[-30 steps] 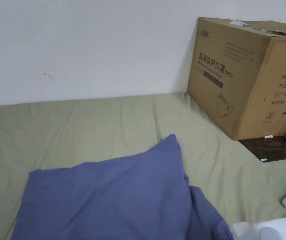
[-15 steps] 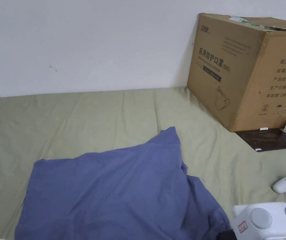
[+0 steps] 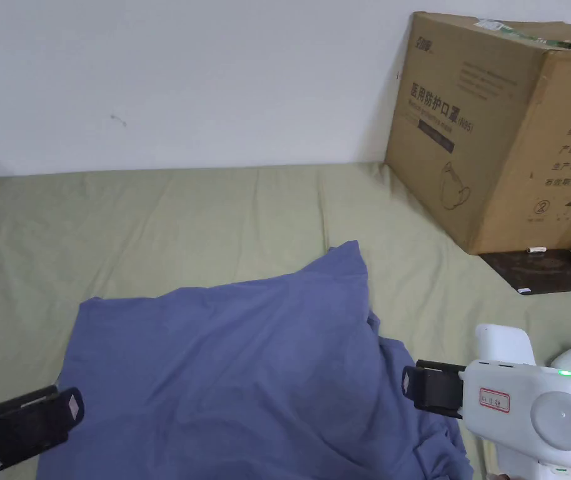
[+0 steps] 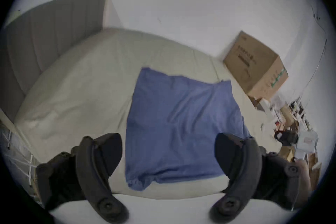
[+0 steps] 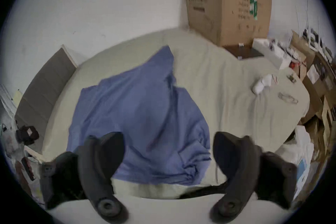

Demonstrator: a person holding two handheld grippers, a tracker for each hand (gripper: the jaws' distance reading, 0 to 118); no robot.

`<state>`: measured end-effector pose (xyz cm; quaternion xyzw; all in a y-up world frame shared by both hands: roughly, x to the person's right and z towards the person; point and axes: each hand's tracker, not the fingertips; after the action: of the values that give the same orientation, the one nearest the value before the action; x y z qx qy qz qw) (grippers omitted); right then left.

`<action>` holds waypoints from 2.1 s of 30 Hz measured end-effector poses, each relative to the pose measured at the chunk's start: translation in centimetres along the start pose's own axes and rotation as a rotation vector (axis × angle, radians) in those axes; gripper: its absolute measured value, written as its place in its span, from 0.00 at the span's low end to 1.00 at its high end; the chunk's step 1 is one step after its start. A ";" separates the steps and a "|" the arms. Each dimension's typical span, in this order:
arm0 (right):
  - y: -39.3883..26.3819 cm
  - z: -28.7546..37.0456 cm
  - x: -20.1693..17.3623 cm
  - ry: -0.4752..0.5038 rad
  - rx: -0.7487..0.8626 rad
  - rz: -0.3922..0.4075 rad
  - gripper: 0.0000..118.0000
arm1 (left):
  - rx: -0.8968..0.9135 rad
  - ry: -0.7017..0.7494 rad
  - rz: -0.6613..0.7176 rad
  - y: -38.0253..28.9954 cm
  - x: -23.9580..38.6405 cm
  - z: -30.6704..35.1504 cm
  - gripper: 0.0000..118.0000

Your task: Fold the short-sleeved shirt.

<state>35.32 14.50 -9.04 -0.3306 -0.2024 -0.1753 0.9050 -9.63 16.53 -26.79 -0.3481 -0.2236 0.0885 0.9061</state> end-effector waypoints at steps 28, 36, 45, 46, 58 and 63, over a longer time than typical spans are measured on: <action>-1.5 -2.3 0.0 0.037 -0.088 0.085 0.00 | -0.609 0.195 -0.007 -8.2 -5.8 -11.1 0.16; -0.8 -2.8 6.9 -0.014 -0.097 -0.032 0.00 | -0.515 0.122 -0.003 -8.1 -5.8 -8.0 0.06; -1.7 -10.6 11.5 0.005 -0.362 -0.154 0.87 | -0.522 0.074 -0.018 -7.1 -4.2 -6.2 0.06; -1.8 -11.5 11.8 -0.003 -0.382 -0.173 0.86 | -0.519 0.076 -0.015 -7.1 -4.2 -6.2 0.06; -3.9 -9.5 12.5 -0.025 -0.404 -0.119 0.03 | -0.542 0.085 0.007 -6.6 -4.3 -6.4 0.06; -4.6 -6.0 15.6 -0.048 -0.361 -0.175 0.03 | -0.532 0.078 0.015 -6.2 -4.7 -5.9 0.06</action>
<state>48.13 4.26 -3.26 -0.4729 -0.2174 -0.2788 0.8071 -11.00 6.93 -28.17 -0.5789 -0.2013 0.0196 0.7899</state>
